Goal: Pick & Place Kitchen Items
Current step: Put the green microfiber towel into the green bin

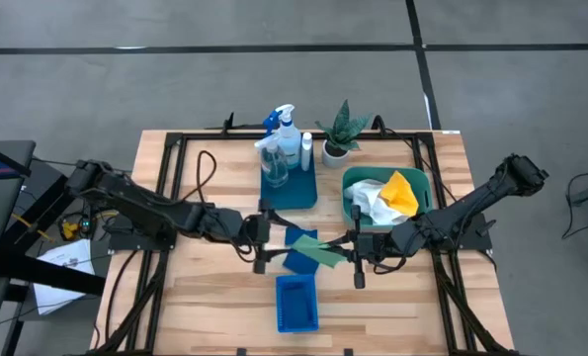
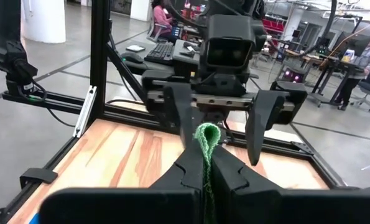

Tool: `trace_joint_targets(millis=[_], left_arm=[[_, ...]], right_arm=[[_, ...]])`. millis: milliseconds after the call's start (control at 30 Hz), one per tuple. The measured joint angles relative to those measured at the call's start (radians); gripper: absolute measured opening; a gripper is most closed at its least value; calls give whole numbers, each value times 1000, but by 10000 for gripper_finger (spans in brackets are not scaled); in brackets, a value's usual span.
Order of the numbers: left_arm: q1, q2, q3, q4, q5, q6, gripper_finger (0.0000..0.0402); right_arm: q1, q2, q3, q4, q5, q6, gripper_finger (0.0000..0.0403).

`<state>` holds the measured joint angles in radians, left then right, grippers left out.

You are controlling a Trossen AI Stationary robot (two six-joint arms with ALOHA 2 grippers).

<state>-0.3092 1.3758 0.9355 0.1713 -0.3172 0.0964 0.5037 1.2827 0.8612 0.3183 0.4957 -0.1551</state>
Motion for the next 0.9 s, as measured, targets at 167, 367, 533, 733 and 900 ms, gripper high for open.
trace_joint_targets(millis=[167,367,533,733,900], left_arm=[[-4,-60,-4,-135,-67,-48,273],[-4,-130,-77,-145,-175,-57,273],[-4,-212,-141,-146,-296,-81,273],[-4,-308,-202,-146,-342,-115,273],[-4,-357,-235,-136,-366,-146,273]], right_arm=[[0,-10,0,-6,1,50,0],[-4,-35,0,-64,36,150,0],[-18,-73,-1,-163,139,305,0],[-28,-108,0,-318,287,477,0],[-43,-126,0,-447,387,586,0]])
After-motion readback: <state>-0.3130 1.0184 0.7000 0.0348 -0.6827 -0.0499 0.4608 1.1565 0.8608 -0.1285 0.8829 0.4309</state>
